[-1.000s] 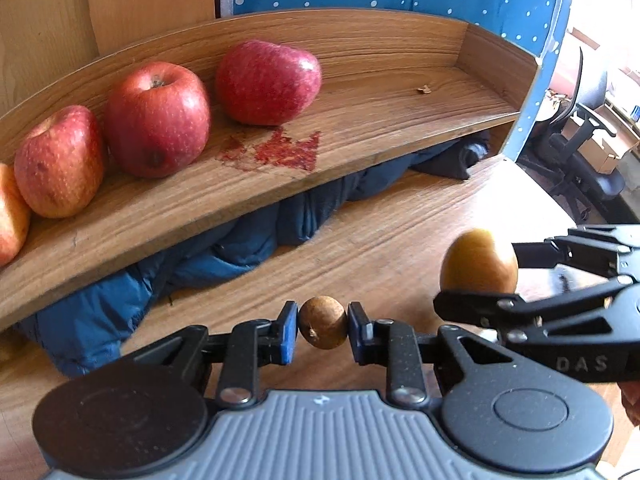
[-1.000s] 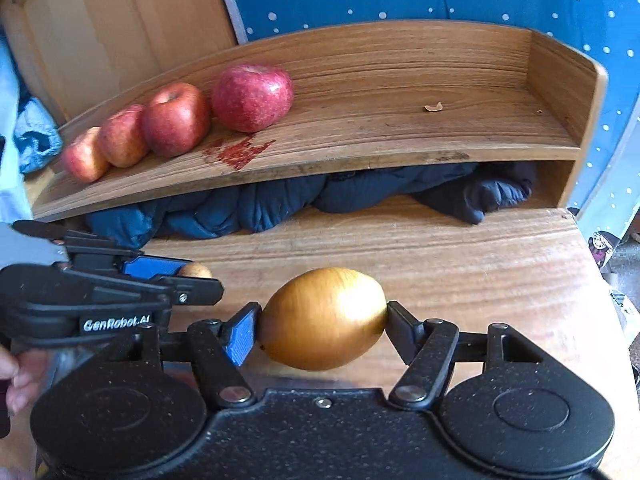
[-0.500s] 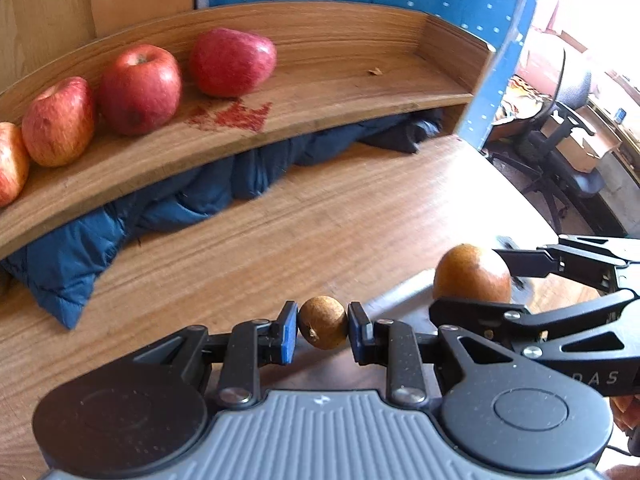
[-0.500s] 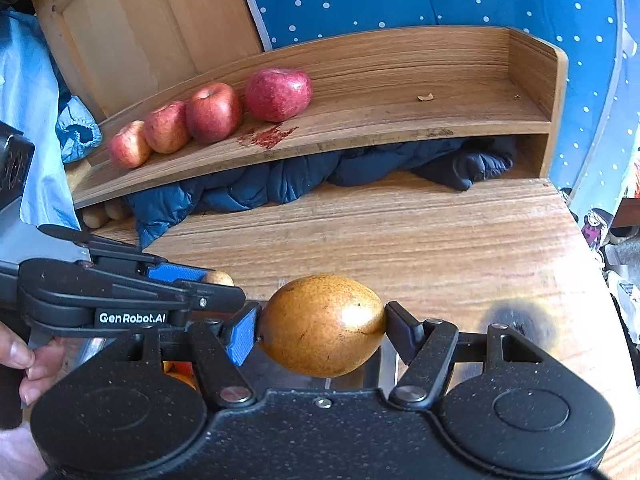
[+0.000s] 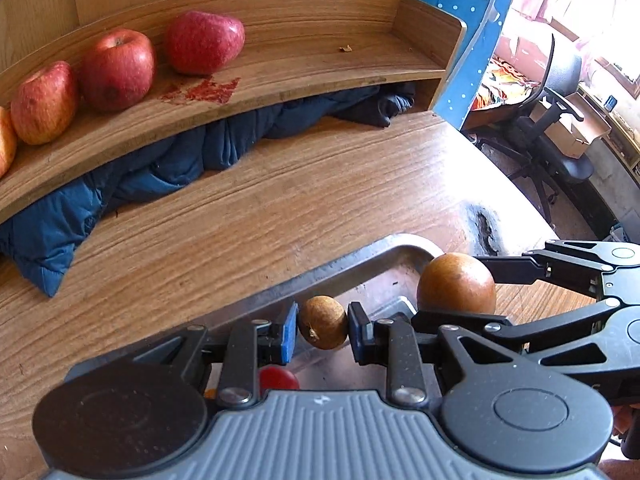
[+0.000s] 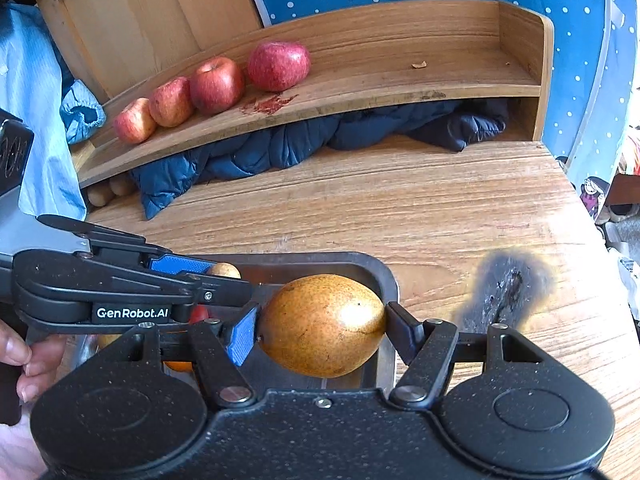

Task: Organize fruits
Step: 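Carry the kiwi onto the tray with the left tool while the right tool releases the brown pear there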

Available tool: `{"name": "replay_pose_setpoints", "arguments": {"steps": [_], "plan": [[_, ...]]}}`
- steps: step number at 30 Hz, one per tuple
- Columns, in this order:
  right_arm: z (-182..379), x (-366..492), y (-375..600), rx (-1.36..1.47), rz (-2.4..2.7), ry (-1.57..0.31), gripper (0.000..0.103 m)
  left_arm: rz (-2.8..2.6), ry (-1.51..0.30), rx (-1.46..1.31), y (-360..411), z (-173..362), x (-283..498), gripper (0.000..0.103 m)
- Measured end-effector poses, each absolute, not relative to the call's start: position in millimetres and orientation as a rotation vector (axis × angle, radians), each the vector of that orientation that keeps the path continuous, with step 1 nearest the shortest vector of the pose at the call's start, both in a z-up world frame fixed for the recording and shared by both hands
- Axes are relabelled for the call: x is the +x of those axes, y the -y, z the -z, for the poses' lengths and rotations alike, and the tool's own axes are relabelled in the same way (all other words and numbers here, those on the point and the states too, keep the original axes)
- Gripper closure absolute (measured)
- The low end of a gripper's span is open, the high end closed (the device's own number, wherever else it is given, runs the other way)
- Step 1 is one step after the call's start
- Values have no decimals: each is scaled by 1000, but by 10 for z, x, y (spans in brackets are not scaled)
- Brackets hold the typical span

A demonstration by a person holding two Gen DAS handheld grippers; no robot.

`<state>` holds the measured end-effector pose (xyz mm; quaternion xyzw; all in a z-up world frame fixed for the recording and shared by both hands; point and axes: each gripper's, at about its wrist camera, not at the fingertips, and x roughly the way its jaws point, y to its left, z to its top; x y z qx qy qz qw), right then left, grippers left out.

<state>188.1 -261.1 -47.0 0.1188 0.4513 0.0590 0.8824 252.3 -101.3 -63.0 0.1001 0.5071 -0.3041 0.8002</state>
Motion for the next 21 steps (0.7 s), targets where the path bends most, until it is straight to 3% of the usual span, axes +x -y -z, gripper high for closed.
{"name": "replay_pose_setpoints", "arguments": {"steps": [17,21], "plan": [[522,1906,2609,254,-117,-965,34,651,-1121,213,1007,691,2575,73],[528,1899,2609,258,-114,-961,34,653,-1128,219,1020,711,2586,68]]}}
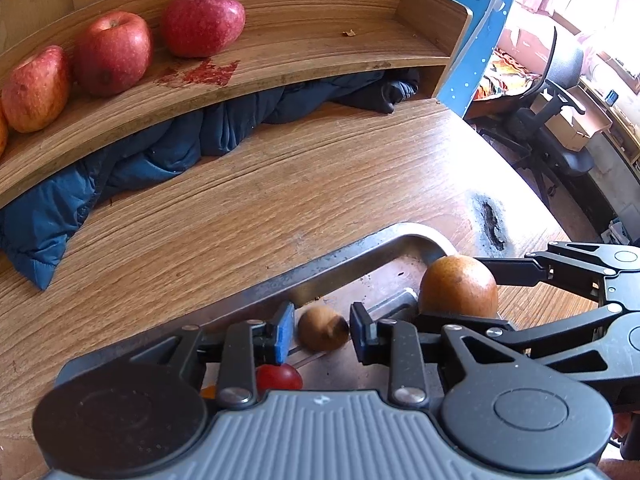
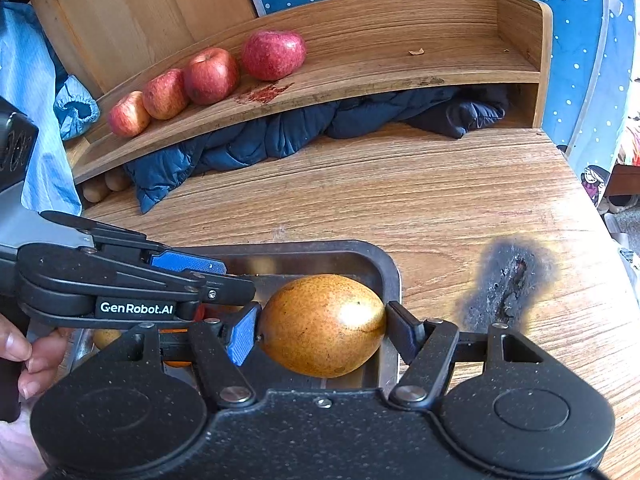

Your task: Organize fruits

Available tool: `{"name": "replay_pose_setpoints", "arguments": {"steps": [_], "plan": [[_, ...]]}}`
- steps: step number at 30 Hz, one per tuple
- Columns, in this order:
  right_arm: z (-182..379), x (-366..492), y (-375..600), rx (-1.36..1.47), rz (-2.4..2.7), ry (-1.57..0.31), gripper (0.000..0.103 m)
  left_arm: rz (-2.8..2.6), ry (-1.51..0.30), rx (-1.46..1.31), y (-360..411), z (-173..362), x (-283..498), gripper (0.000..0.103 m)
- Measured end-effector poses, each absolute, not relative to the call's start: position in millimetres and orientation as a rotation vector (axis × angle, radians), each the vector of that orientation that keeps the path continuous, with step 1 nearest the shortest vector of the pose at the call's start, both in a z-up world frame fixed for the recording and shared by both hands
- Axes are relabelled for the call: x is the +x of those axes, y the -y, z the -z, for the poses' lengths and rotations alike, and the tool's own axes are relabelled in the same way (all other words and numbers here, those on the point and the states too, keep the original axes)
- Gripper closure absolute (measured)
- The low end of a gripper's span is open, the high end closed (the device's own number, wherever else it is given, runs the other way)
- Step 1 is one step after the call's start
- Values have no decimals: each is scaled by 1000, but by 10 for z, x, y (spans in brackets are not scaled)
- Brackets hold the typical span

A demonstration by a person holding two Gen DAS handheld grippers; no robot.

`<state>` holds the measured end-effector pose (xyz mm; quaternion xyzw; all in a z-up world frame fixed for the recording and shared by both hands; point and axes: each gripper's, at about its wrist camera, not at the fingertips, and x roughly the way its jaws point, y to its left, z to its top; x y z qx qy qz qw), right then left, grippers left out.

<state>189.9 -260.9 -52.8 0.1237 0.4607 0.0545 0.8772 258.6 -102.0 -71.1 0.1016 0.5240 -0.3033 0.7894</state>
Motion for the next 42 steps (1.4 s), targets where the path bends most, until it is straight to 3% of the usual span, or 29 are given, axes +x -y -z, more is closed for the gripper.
{"name": "replay_pose_setpoints", "arguments": {"steps": [4,12,23,29,42], "plan": [[524,1864,2615,271,-107,-962,33,657,-1133,224,1029,709,2593,61],[487,1799,2650,290,-114,-948,28,616,-1116,234,1007,654,2579,37],[287,1707,2649,226,-188,-898,12,423,-1040,175,862,393,2396,7],[182,1634,2640,199,-220,-866,6,320,-1014,87,685,272,2261,1],[34,1309,2605,155,-241,-805,1,195,-957,54,476,97,1748,1]]}}
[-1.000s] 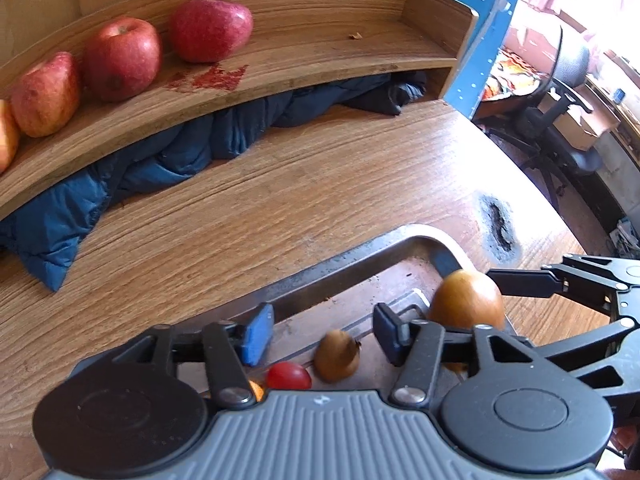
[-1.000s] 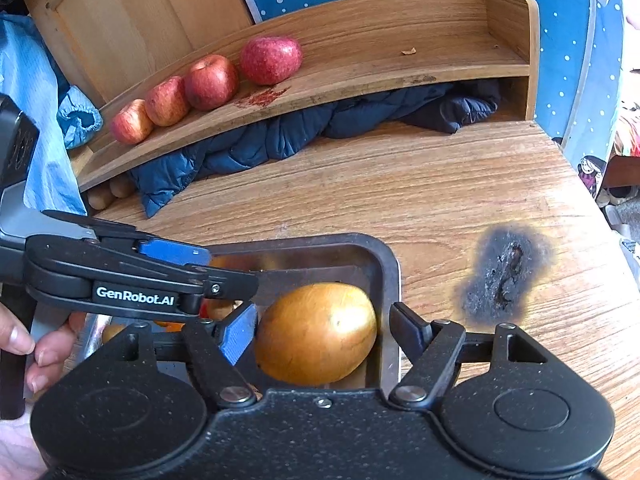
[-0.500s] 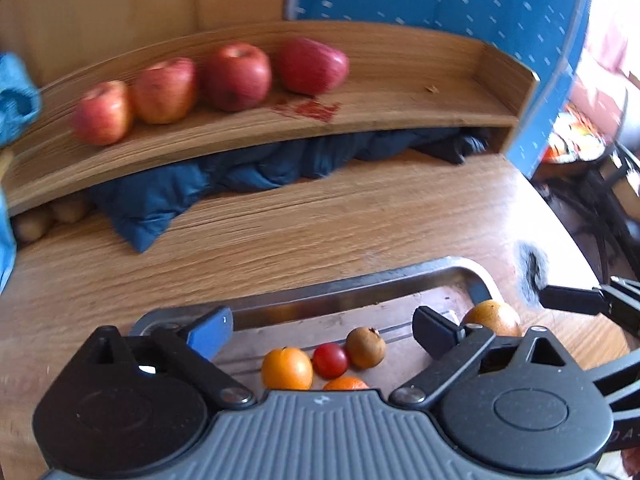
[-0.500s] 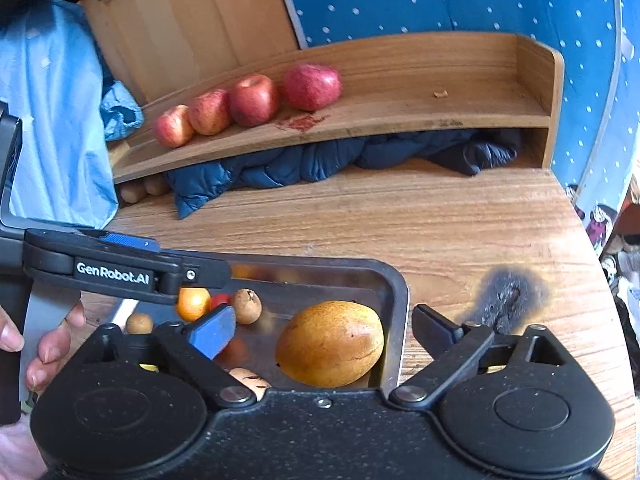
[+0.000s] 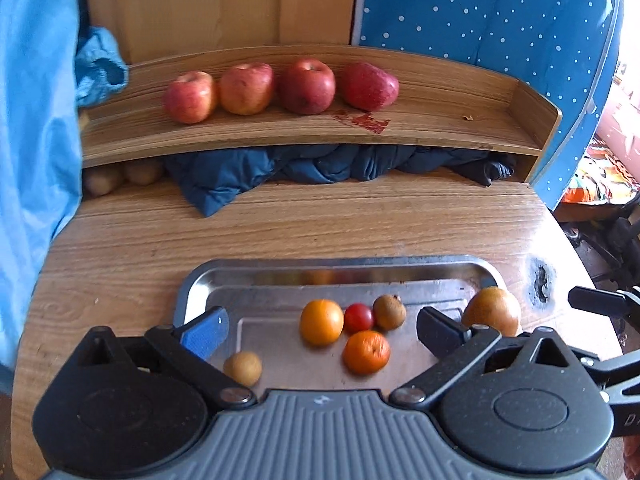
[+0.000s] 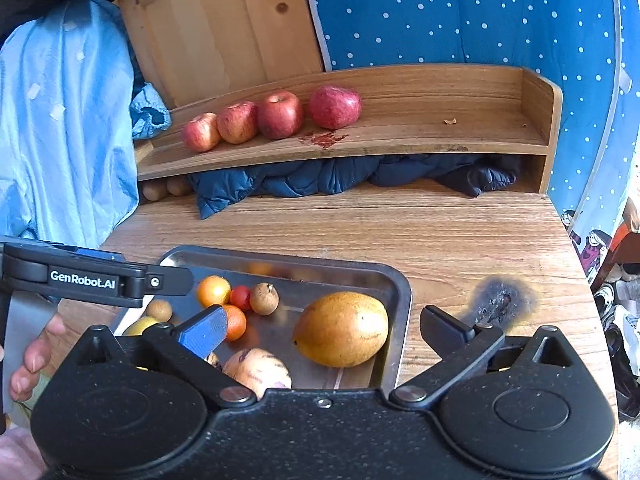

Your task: Organize fruits

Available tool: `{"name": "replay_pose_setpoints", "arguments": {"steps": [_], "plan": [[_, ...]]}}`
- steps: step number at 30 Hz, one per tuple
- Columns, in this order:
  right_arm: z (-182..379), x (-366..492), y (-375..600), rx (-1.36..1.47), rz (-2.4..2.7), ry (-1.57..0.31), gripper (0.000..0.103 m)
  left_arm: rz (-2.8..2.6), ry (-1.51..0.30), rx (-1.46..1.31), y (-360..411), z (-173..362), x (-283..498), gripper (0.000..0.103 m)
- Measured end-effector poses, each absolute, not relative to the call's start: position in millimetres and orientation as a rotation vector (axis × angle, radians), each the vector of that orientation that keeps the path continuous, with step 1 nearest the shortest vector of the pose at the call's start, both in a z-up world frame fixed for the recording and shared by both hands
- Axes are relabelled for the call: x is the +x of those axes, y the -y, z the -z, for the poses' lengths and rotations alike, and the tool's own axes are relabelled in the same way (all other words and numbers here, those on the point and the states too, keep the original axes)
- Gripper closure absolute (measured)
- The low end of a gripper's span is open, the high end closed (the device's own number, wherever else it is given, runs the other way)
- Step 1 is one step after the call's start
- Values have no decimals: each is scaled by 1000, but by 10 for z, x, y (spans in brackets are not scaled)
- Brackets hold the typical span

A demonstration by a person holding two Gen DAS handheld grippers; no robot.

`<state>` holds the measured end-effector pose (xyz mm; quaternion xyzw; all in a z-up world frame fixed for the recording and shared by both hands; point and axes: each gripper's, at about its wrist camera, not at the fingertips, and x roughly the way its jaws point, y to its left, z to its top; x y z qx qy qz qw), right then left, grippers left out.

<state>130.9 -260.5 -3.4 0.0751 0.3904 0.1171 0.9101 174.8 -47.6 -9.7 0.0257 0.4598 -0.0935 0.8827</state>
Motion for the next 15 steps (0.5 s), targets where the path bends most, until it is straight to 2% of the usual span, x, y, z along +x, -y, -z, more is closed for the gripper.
{"name": "replay_pose_setpoints", "arguments": {"steps": [15], "plan": [[-118,707,2613,125,-284,-750,1,69,-898,17,312,-86,877,1]]}}
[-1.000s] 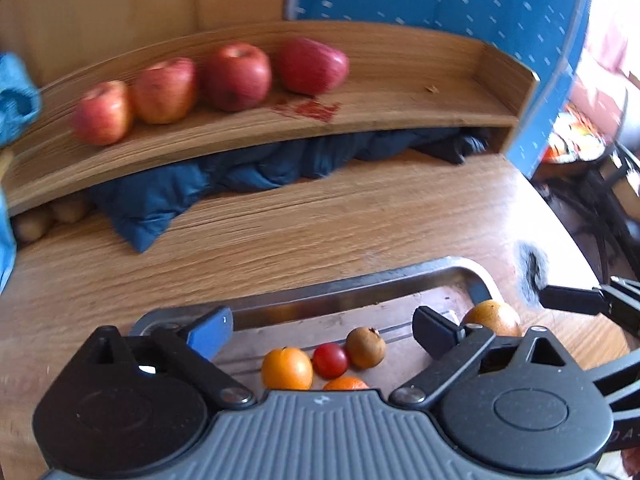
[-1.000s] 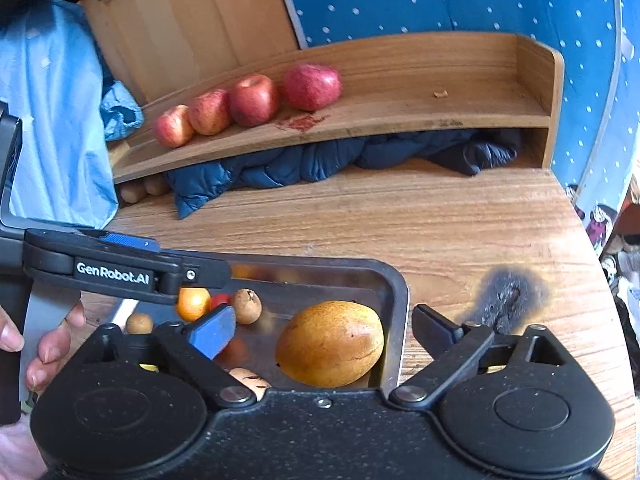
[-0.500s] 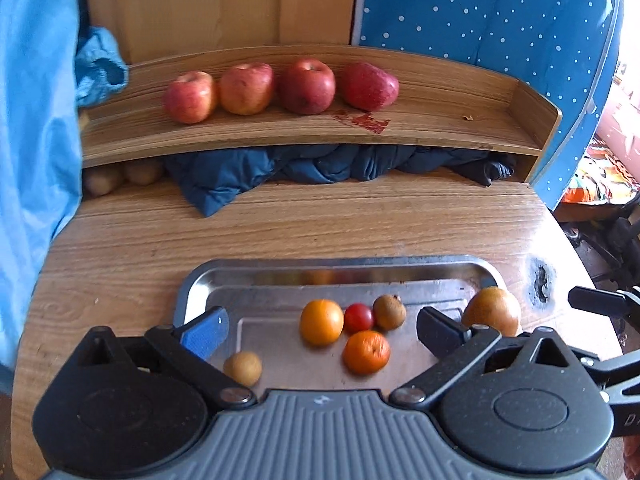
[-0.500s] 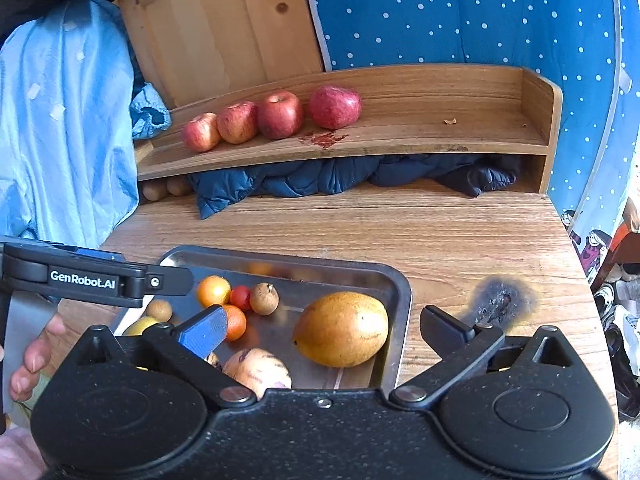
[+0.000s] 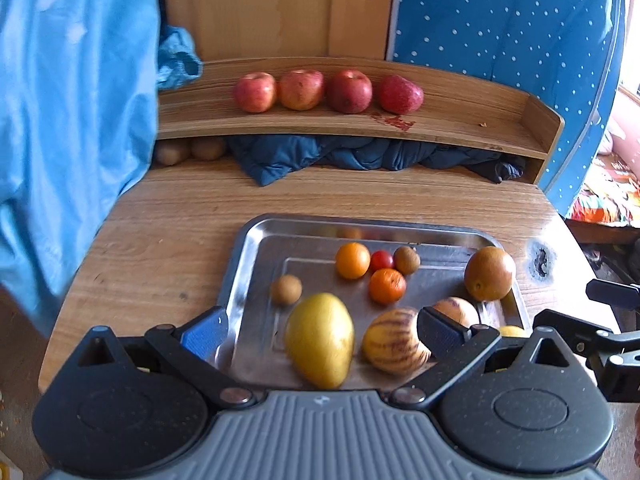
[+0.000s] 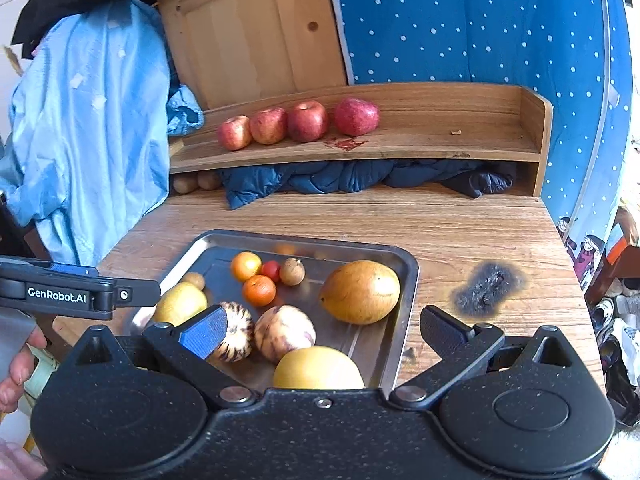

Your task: Organize fruits

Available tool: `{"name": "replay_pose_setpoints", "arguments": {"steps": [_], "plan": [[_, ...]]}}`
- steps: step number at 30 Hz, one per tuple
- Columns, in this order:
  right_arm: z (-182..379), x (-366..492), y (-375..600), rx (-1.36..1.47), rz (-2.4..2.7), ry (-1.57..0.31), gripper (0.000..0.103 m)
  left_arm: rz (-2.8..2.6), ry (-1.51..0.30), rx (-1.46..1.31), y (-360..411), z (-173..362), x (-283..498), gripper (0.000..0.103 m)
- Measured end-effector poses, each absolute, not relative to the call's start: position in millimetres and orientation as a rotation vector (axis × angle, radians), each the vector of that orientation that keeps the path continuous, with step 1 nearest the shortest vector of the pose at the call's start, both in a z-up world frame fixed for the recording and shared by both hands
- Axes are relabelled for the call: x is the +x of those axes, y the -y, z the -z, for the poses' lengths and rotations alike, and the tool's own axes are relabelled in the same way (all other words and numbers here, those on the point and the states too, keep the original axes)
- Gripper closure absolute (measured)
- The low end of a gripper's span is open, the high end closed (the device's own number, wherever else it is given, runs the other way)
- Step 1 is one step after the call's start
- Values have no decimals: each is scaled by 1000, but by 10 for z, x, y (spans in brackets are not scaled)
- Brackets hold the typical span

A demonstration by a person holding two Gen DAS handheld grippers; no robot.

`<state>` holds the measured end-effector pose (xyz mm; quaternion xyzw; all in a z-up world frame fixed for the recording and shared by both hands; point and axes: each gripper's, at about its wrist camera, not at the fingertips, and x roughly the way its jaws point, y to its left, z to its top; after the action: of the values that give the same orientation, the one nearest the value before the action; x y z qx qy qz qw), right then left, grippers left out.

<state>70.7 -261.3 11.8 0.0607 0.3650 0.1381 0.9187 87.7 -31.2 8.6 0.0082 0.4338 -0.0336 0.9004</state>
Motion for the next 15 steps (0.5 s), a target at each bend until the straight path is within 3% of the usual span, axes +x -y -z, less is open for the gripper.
{"name": "replay_pose_setpoints", "arguments": {"steps": [15], "plan": [[-176,477,2398,109,-236,-746,1,62,-866,-37,-37,-70,530,1]]}}
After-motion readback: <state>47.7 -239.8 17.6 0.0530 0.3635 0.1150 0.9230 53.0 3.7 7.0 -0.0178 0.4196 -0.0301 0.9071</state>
